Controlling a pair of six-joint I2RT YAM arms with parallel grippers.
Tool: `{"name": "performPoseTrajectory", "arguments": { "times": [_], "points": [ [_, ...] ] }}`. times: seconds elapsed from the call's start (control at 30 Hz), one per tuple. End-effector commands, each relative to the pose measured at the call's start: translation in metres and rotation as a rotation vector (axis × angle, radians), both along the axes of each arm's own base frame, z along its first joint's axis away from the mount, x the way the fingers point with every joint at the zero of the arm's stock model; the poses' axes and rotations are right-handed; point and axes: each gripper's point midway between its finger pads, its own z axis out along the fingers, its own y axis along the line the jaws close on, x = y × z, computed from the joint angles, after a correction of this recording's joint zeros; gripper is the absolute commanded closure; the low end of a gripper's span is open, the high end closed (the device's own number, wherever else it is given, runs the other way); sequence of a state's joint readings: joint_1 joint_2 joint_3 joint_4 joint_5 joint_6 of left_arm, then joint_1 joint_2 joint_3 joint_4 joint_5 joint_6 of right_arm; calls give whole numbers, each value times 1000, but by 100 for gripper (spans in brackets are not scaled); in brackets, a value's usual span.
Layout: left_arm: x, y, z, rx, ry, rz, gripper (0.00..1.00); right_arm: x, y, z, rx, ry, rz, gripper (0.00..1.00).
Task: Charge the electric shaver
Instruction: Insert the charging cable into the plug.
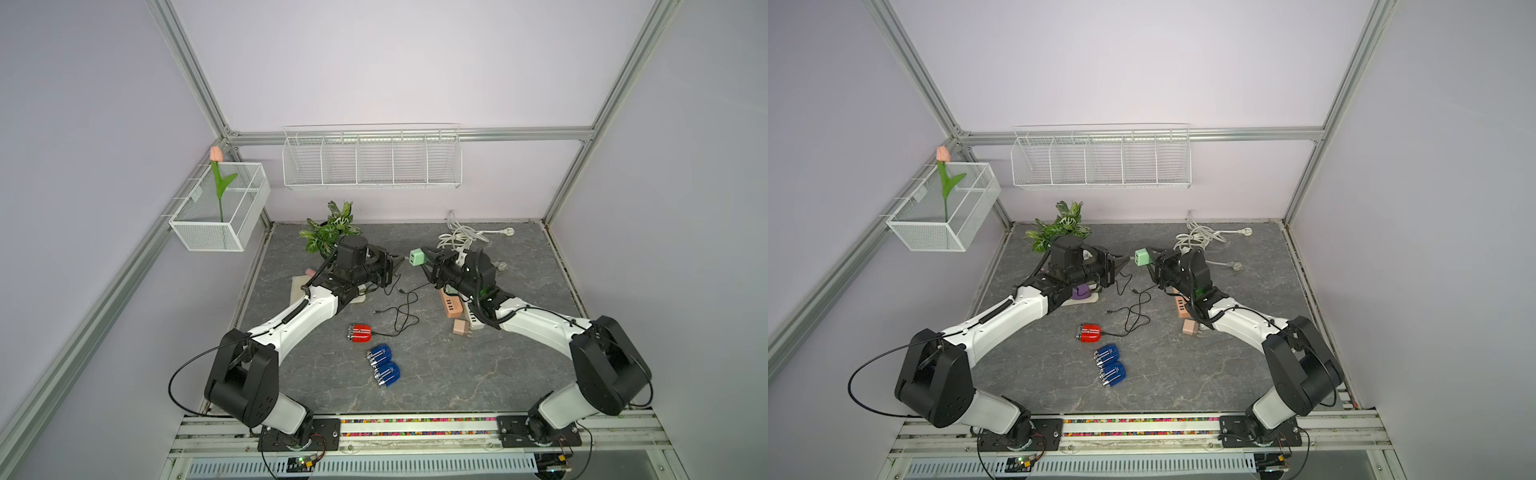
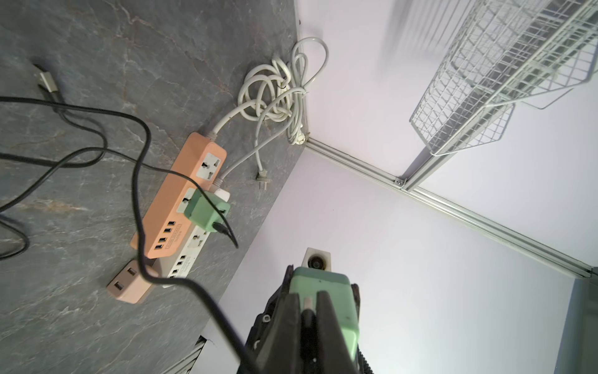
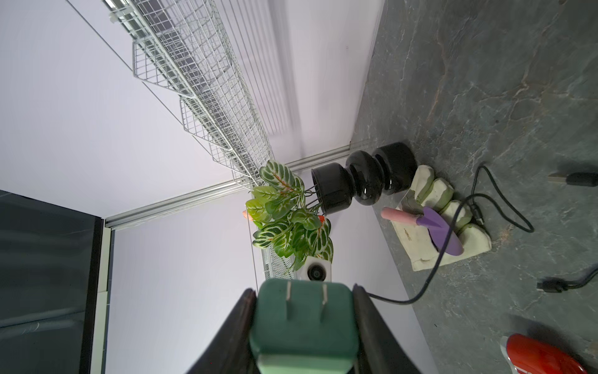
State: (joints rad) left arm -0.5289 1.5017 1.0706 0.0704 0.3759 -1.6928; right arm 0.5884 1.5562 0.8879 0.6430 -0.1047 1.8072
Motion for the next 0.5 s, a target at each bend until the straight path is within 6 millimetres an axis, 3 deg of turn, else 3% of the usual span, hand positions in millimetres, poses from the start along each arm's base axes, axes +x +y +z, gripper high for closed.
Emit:
{"name": "performPoseTrajectory", "arguments": {
  "times": [0.0,0.33,0.47],
  "points": [
    [7,-3,21,-28,-55,16,100,5,0,25,87,-65,1,85],
    [7,-3,33,-33,-99,23,100,10,5,12,89,-25,5,88],
    [5,-4,27,-12,-90,10,100,15,8,15,100,-30,7,88]
  ]
}}
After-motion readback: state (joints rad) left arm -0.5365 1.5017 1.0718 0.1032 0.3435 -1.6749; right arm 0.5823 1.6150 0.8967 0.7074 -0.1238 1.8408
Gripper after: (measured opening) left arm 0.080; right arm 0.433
